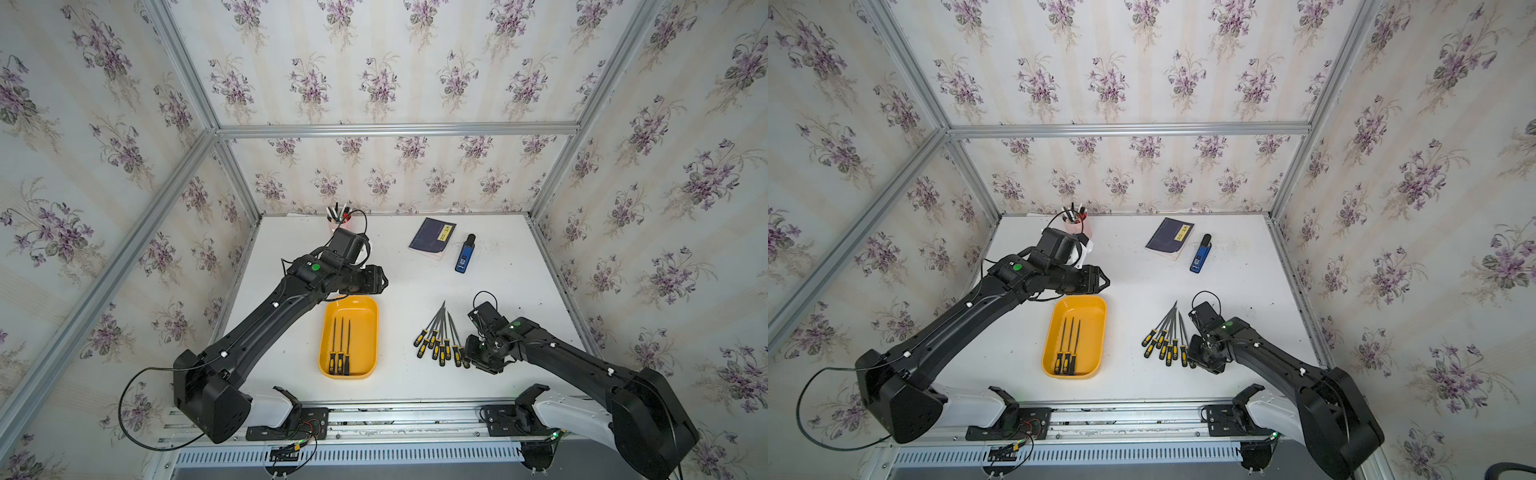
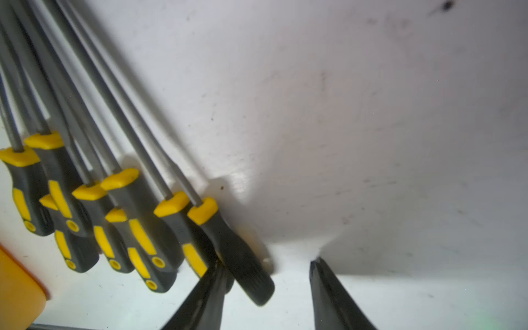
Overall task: Put the file tool into the storage box
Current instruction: Pick up the file tool from the center of the board.
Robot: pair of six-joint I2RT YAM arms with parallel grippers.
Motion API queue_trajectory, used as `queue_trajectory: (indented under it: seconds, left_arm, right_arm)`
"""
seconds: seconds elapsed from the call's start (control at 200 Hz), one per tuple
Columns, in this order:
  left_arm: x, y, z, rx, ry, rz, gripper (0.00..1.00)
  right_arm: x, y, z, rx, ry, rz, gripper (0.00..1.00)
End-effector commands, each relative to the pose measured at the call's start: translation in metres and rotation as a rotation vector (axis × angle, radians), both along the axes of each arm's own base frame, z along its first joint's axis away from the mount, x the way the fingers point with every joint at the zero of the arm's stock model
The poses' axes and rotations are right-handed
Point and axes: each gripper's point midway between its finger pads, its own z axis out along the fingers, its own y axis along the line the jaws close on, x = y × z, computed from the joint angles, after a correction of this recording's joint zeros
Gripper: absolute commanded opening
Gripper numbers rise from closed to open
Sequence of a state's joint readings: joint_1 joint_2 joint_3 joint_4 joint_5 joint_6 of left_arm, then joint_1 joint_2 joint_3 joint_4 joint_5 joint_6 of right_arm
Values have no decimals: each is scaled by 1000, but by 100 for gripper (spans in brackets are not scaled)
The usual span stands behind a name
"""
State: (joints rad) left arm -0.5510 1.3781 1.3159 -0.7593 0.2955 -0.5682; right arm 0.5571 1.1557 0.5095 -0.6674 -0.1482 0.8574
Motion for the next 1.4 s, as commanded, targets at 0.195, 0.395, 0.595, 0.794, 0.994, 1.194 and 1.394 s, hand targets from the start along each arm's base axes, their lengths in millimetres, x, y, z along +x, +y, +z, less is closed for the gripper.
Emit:
queue_trajectory:
  seconds: [0.195, 0.395, 0.595, 0.794, 0.994, 1.194, 1.394]
  left_arm:
    - [0, 1, 0, 2, -4, 6, 62]
    - [0, 2, -4, 11, 1, 5, 62]
    - [0, 2, -7, 17, 7, 4, 62]
    - [0, 2, -12, 24, 14, -4, 62]
    - [1, -3, -4, -6, 2, -28, 62]
    - [4, -28, 28, -243, 13, -103, 62]
    - [12, -53, 61, -464, 5, -153, 63]
  right_arm:
    - [7, -1, -4, -39, -10, 4, 51]
    - [9, -6, -10, -76, -4, 9, 42]
    - [9, -12, -17, -121, 14, 27, 26]
    - [11, -11, -18, -122, 7, 39, 12]
    - [29, 5, 14, -41, -98, 80, 0]
    - [61, 60, 110, 288, -389, 171, 0]
    - [57, 112, 197, 604, -600, 271, 0]
